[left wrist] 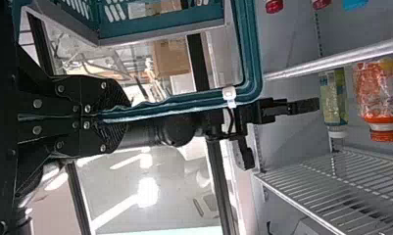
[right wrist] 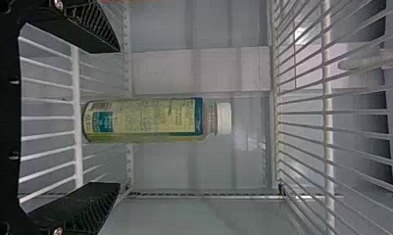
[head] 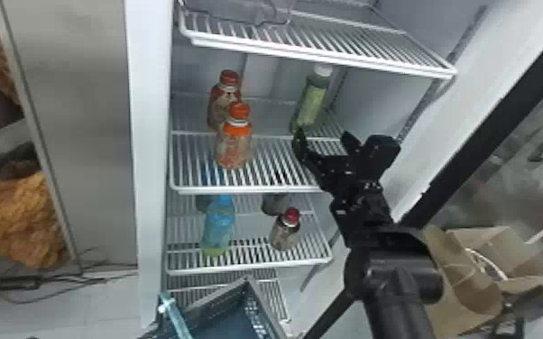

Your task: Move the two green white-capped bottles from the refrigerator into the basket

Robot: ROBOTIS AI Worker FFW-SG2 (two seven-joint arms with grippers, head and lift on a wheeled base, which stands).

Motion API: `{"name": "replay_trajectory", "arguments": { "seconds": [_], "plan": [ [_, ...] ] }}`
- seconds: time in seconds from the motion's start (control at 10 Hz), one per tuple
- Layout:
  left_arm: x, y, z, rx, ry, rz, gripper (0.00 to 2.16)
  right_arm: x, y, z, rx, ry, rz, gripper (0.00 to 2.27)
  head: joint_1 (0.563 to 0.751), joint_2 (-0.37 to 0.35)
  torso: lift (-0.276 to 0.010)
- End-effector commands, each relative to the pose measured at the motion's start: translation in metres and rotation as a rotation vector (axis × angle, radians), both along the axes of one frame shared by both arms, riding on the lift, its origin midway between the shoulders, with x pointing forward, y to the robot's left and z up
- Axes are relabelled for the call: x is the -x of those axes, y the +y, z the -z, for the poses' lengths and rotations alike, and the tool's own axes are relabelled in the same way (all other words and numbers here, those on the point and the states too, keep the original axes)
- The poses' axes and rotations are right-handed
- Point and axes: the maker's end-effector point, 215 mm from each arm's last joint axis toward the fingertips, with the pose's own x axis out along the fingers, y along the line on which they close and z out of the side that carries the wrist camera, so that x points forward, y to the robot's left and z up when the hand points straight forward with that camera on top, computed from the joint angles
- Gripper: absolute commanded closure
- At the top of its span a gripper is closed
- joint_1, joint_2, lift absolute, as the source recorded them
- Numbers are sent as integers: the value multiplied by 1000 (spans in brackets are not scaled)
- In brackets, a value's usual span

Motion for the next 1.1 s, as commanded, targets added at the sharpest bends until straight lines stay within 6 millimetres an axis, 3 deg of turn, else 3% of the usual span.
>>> {"name": "replay_trajectory", "arguments": {
  "seconds": [0.0, 0.4, 0.6, 1.0],
  "plan": [
    [0, -1, -1, 1, -1, 4, 1202, -17, 0, 0, -6, 6, 3, 50, 695, -350, -4],
    [-1, -1, 0, 1, -1, 3, 1202, -41, 2, -3, -8, -2, 31, 51, 695, -350, -4],
    [-1, -1, 0, 1, -1, 3, 1202, -57, 13, -10, 10, -2, 20, 51, 695, -350, -4],
    [0, -2, -2, 4, -2, 6, 1200, -79, 5, -4, 32, 36, 56, 51, 695, -350, -4]
  ]
}}
